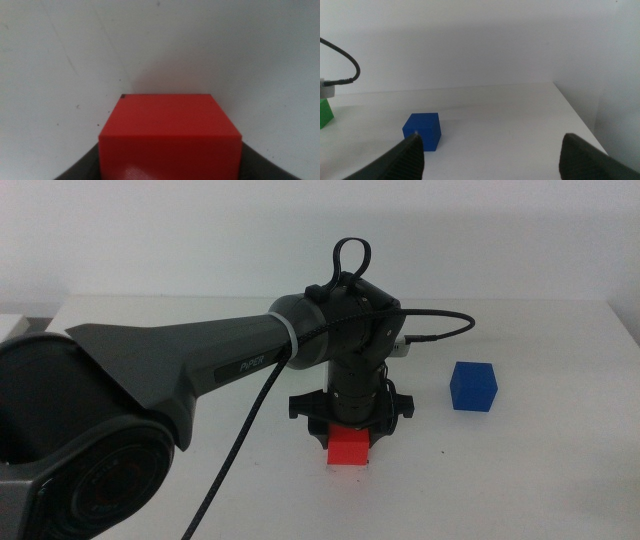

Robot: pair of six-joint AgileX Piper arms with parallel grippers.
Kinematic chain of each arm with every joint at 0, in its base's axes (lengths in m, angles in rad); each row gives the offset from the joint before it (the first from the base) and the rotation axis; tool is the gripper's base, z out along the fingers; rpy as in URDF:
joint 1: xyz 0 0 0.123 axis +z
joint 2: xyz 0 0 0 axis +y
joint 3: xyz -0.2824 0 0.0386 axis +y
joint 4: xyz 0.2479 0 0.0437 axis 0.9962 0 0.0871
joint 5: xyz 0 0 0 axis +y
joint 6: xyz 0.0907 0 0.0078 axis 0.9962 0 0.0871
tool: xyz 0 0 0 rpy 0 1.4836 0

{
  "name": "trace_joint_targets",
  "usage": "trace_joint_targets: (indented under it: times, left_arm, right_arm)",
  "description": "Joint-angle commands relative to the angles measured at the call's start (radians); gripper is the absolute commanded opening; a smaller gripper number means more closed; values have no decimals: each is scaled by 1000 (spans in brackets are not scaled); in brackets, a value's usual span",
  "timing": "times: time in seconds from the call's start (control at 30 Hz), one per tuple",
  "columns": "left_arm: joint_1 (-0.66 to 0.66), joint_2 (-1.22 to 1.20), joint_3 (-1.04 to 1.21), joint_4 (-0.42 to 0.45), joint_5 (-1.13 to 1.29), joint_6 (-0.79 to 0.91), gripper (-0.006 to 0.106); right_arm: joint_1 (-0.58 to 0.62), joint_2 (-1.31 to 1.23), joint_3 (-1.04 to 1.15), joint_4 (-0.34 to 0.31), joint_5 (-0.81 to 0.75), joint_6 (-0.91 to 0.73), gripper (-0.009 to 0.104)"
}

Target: Stack red cubes first, then green, then blue cubes in a specific spot.

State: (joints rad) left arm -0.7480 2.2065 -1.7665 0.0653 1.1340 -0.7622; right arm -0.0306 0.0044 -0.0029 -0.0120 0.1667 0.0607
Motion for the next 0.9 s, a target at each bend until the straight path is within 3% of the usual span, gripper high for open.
trace_joint_targets:
  times: [0.0,0.53,0.6,0.77,0.87]
  left_arm:
    - [1,-7,-11,-6,5,-21,9]
    - [1,11,-11,-21,8,-20,57]
    - [3,2,-11,-21,5,11,69]
    - [20,-83,-13,-49,41,58,77]
    - [32,-156,-13,6,40,77,79]
  right_arm:
    - [-8,-4,3,-8,-8,-6,93]
    - [-8,-4,3,-8,-8,-6,93]
    - [-8,-4,3,-8,-8,-6,93]
    - [-8,-4,3,-8,-8,-6,93]
    - [-8,-4,3,-8,-8,-6,93]
